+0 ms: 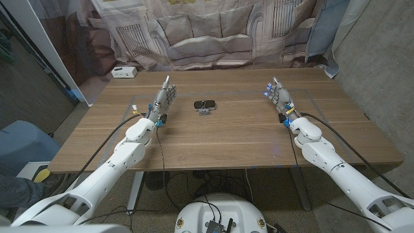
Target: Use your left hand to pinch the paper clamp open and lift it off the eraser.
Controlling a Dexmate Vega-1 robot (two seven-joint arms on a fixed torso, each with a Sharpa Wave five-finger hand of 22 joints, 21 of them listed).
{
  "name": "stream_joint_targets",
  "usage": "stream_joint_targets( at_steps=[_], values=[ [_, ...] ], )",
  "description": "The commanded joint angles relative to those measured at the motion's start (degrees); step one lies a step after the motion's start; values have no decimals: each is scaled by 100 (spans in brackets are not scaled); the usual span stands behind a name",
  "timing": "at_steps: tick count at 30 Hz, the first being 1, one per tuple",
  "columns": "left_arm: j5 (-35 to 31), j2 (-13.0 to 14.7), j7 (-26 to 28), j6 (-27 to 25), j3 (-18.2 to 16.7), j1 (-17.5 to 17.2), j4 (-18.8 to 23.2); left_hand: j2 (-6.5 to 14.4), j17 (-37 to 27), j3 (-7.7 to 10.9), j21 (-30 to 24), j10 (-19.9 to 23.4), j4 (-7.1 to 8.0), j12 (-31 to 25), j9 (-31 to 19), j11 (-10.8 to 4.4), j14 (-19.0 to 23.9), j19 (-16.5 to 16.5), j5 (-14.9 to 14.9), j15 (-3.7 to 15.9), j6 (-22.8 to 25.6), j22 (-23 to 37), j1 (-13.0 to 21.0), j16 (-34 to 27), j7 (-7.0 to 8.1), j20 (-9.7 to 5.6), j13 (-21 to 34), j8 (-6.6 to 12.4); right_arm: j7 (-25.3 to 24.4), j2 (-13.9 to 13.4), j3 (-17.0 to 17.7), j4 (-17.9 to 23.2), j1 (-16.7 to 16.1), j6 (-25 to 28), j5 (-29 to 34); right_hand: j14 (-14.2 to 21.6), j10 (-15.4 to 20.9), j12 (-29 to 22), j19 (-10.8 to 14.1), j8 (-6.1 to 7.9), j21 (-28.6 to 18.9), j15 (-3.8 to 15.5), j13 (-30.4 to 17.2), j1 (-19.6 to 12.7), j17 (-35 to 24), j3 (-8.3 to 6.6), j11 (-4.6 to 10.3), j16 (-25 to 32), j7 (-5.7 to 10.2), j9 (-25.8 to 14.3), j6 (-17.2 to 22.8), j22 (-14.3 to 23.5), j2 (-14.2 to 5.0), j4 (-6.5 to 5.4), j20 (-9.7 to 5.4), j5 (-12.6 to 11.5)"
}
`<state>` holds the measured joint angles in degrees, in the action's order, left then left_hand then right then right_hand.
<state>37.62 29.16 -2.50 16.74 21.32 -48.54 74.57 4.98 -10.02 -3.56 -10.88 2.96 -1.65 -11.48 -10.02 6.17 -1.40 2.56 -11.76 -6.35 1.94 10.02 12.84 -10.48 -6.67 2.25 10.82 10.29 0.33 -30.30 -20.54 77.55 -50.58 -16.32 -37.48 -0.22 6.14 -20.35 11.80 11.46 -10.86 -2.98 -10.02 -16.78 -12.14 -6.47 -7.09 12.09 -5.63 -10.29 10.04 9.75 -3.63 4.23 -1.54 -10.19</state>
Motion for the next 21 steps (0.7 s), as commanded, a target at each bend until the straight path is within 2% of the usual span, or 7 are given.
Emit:
stream_joint_targets(
  at_steps=[1,4,7,12,17,21],
  values=[
    [-131,69,132,199,-45,-153,204,-9,-20,-24,-44,77,-21,-63,-15,26,83,-13,-32,-31,68,22,81,-54,-54,52,9,66,-146,-56,73,357,-300,-91,-3,17,49,-14,50,36,-42,-49,-9,-61,-5,-52,-15,36,18,-31,51,9,-20,-7,12,-36],
    [-242,122,292,213,-68,-205,336,-30,-18,-8,-67,231,-78,-117,-15,-19,216,-91,-25,-21,216,19,166,-83,-61,93,11,113,-198,-61,78,408,-333,-117,34,17,56,-7,53,38,-42,-47,-10,-68,-3,-56,-13,35,24,-31,59,9,-25,-2,16,-37],
    [-611,257,711,93,-49,-251,570,-32,-16,9,-83,305,-116,-139,-15,-18,309,-149,-20,-12,276,18,226,-104,-49,103,12,127,-225,-75,89,456,-366,-143,56,21,64,0,56,37,-43,-41,-11,-73,-2,-59,-6,36,27,-30,60,9,-29,2,19,-36],
    [-836,238,953,182,-51,-247,606,-15,-14,72,-93,504,-218,-197,-19,-14,459,-218,2,23,470,20,395,-119,-60,129,16,178,-189,-100,125,493,-414,-247,58,42,92,12,59,38,-42,-48,-13,-82,1,-64,-3,43,40,-30,74,9,-35,12,29,-35],
    [-1222,204,1166,341,15,-97,423,12,-12,160,-104,691,-345,-244,-23,-82,655,-300,33,65,626,22,609,-144,-42,151,20,207,-160,-136,183,523,-438,-278,14,59,112,32,57,38,-40,-64,-15,-97,5,-72,-6,48,60,-30,84,9,-46,24,41,-34],
    [-1487,233,1164,396,110,71,288,22,-11,230,-102,767,-454,-253,-27,-105,760,-336,59,102,740,22,788,-146,-26,106,24,230,-150,-198,240,563,-453,-234,-35,60,124,41,57,40,-39,-68,-16,-100,6,-75,-5,48,74,-30,96,10,-52,28,47,-32]
  ],
)
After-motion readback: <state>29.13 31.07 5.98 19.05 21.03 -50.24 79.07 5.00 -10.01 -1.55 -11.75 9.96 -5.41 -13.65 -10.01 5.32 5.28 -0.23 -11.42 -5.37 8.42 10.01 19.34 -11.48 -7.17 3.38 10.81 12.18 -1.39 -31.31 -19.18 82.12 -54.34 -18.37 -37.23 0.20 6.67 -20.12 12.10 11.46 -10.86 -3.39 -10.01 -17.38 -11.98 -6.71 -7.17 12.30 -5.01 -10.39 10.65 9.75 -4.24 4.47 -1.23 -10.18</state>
